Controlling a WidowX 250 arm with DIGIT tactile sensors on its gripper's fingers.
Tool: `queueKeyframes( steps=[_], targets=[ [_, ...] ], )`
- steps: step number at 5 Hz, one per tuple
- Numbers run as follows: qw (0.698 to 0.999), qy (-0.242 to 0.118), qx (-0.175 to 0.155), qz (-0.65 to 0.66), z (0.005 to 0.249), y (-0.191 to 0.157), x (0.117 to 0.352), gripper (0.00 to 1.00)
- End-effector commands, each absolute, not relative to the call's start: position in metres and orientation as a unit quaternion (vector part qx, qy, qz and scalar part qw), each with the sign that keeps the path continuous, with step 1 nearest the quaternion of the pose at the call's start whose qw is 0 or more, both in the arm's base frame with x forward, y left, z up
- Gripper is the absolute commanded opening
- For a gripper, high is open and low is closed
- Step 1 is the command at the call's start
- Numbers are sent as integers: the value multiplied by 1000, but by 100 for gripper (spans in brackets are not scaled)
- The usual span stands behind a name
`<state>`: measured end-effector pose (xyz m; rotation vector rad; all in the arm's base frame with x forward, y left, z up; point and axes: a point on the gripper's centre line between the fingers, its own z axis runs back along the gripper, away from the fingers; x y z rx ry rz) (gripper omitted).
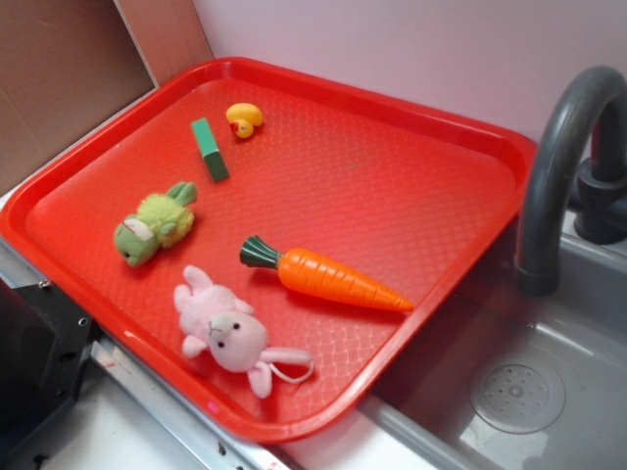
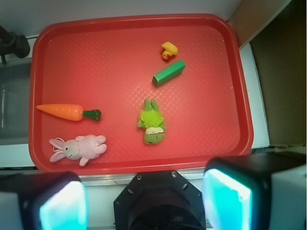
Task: Grab the carrot.
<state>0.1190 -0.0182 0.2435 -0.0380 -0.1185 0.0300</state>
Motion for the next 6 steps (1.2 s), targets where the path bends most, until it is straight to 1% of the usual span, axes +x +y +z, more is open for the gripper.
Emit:
queueKeyframes(
  steps=[1, 2, 3, 4, 5, 6],
  targets=[
    [998, -59, -19, 15, 244, -18, 119, 100],
    [995, -104, 1, -12, 245, -23, 129, 100],
    [992, -101, -6, -73, 237, -24, 141, 100],
    [979, -101, -11, -175, 226, -41, 157, 100],
    [949, -104, -8, -297, 210, -71, 179, 100],
    [915, -101, -28, -389, 194, -93, 190, 100]
  ],
)
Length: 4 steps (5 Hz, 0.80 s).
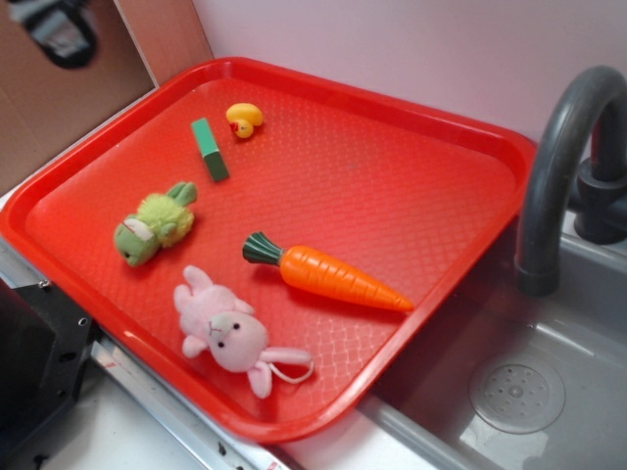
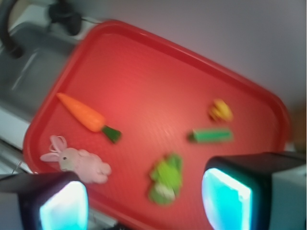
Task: Grab the carrot.
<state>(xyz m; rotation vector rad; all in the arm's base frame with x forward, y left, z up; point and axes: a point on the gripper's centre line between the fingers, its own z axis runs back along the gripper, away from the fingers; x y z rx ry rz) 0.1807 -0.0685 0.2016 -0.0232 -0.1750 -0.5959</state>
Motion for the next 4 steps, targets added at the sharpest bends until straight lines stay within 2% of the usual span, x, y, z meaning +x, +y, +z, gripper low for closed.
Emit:
queueKeyframes(
  steps=[1, 2, 4],
  targets=[
    [894, -75, -41, -439, 169, -115, 197, 100],
    [870, -50, -41, -488, 144, -130, 200, 100],
    [844, 6, -29, -536, 97, -150, 198, 100]
  ],
)
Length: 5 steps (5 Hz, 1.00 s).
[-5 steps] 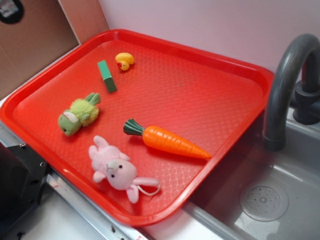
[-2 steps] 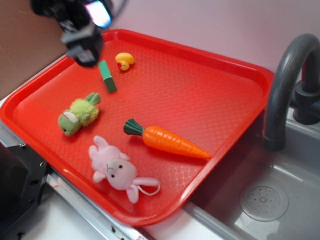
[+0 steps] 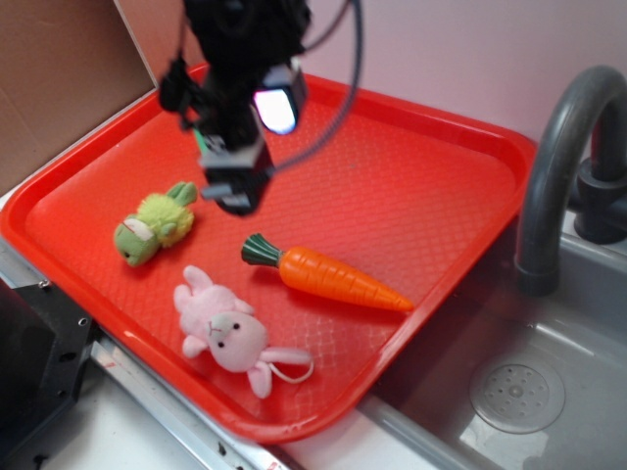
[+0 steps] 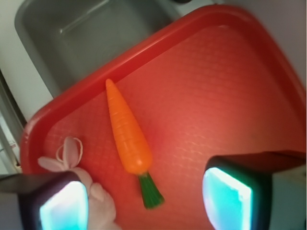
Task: Grab the carrot.
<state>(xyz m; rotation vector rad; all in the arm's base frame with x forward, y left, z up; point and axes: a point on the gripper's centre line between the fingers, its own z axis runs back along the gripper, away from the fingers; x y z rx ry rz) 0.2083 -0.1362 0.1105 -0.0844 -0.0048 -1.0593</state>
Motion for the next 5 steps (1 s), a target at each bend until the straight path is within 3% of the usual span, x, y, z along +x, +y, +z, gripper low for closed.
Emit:
queueKeyframes(
  steps=[1, 3, 5],
  targets=[
    [838, 27, -26, -545, 79, -155, 195, 100],
    [823, 86, 38, -560, 41, -156, 190, 100],
    [817, 113, 60, -562, 26, -157, 184, 100]
  ],
)
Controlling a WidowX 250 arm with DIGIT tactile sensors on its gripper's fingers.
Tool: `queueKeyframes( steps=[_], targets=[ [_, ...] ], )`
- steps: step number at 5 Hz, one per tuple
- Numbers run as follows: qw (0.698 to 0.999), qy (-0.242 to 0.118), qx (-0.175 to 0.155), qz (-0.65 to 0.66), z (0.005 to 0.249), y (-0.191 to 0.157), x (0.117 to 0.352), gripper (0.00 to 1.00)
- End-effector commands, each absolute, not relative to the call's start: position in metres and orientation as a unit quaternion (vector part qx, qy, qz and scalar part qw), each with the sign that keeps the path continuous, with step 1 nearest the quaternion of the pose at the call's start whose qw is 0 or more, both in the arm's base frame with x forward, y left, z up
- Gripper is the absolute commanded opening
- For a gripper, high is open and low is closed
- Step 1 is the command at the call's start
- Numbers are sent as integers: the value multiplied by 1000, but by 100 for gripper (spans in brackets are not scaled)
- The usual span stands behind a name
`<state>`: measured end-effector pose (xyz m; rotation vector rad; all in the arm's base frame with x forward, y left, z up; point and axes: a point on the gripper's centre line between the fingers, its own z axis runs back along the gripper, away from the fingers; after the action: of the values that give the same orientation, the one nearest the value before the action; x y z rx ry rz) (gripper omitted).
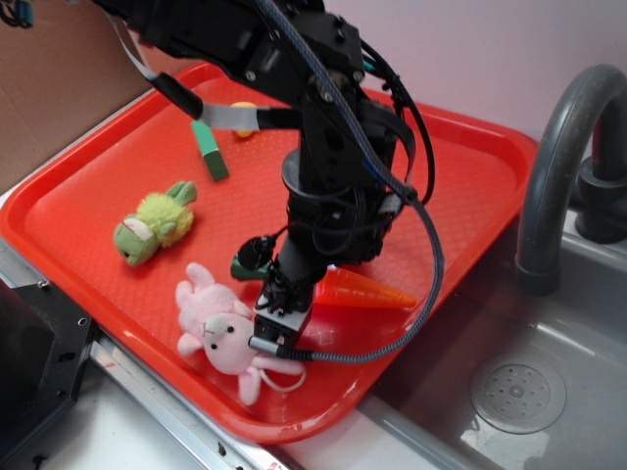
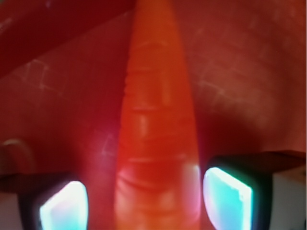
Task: Grab the carrot.
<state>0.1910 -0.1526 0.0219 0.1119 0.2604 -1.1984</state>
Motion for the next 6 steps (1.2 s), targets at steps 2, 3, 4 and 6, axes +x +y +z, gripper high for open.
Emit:
queueKeyframes(
  steps=[2, 3, 4, 6],
  targets=[
    [825, 118, 69, -548, 24, -152, 185, 0],
    [859, 100, 81, -495, 55, -142, 188, 0],
    [919, 66, 29, -388, 98, -112, 193, 0],
    [985, -43, 34, -165, 174, -57, 169, 0]
  ],
)
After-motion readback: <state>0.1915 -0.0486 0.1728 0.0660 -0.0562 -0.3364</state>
